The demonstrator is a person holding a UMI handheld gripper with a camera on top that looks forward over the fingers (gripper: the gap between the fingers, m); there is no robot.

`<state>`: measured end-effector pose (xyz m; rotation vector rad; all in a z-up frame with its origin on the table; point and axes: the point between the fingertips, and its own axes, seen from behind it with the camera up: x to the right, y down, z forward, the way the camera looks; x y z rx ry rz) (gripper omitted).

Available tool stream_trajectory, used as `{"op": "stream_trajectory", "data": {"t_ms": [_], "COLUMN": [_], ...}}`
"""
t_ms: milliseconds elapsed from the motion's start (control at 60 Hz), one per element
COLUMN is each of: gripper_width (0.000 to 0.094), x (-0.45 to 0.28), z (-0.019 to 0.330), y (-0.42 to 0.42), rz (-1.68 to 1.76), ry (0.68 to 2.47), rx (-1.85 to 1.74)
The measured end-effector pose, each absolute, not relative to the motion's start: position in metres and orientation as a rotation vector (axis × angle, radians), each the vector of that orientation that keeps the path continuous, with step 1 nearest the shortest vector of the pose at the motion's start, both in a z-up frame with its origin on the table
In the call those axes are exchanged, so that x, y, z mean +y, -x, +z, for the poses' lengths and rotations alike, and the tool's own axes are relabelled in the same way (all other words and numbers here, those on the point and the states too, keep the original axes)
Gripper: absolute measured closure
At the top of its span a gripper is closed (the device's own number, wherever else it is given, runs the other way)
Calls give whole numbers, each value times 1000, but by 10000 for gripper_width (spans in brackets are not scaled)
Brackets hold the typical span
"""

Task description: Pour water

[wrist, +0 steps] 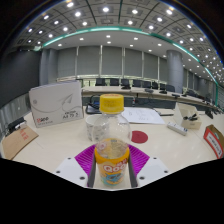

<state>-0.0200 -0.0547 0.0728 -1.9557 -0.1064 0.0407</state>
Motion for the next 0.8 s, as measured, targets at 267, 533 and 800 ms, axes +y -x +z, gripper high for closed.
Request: {"op": "stream_trajectory", "data": {"t_ms": [267, 533, 800], "gripper_width": [537, 537, 537], "x": [-37, 50, 130], "z": [101, 174, 191], "y": [-2, -68, -57], "rz": [-144, -747, -1369], "ry": [1946, 1796, 1390], "rx": [-138, -473, -1108]}}
